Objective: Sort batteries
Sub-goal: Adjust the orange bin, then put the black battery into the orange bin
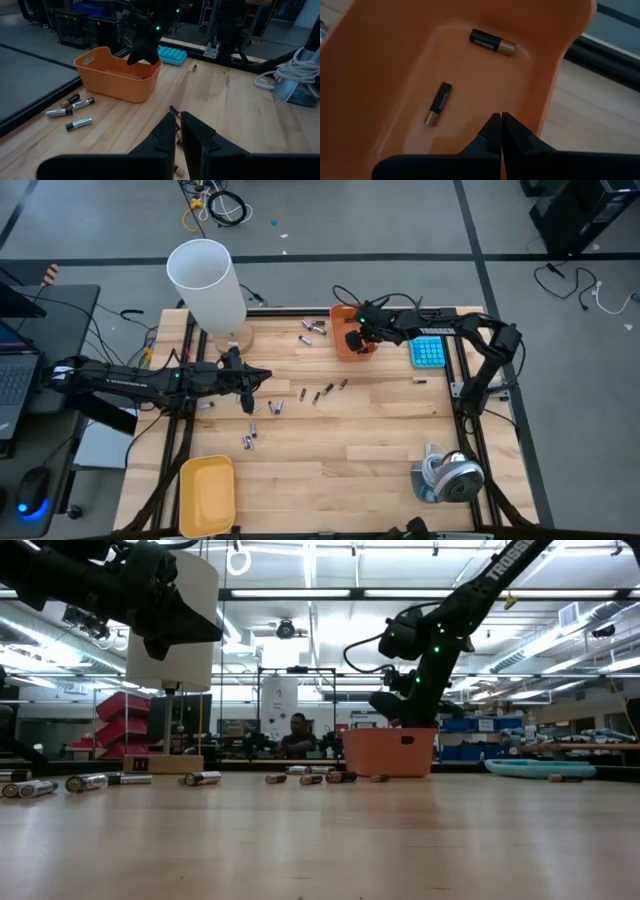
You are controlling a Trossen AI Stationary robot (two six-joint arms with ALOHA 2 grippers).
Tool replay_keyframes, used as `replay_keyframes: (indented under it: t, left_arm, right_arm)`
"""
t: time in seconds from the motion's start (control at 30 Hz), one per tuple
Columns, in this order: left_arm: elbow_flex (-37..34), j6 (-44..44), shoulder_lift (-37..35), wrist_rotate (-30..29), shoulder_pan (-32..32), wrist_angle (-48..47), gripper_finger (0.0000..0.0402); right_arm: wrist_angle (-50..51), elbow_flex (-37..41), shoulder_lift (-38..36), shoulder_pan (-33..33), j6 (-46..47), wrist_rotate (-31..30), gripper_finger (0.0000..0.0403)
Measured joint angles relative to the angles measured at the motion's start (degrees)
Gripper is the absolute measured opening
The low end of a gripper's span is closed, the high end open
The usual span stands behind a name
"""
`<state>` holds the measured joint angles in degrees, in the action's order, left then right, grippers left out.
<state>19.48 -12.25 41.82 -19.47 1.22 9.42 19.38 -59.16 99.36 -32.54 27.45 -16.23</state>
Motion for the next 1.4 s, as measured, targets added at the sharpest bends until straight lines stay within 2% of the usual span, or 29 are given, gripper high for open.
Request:
replay_keyframes:
  t: [0.4,0.97,1.23,1.4]
  left_arm:
    - [0.0,0.0,0.0,0.0,0.0,-0.1,0.003]
    - [0.0,0.0,0.0,0.0,0.0,-0.2,0.003]
    - [0.0,0.0,0.0,0.0,0.0,-0.1,0.003]
    - [0.0,0.0,0.0,0.0,0.0,-0.1,0.003]
  right_arm:
    - [5.5,0.0,-0.1,-0.2,2.3,-6.6,0.0]
    - [8.5,0.0,-0.8,-0.1,2.5,-8.9,0.0]
    - [9.3,0.0,-6.9,2.2,2.8,-9.9,0.0]
    - [15.6,0.0,-13.0,7.3,3.0,-8.6,0.0]
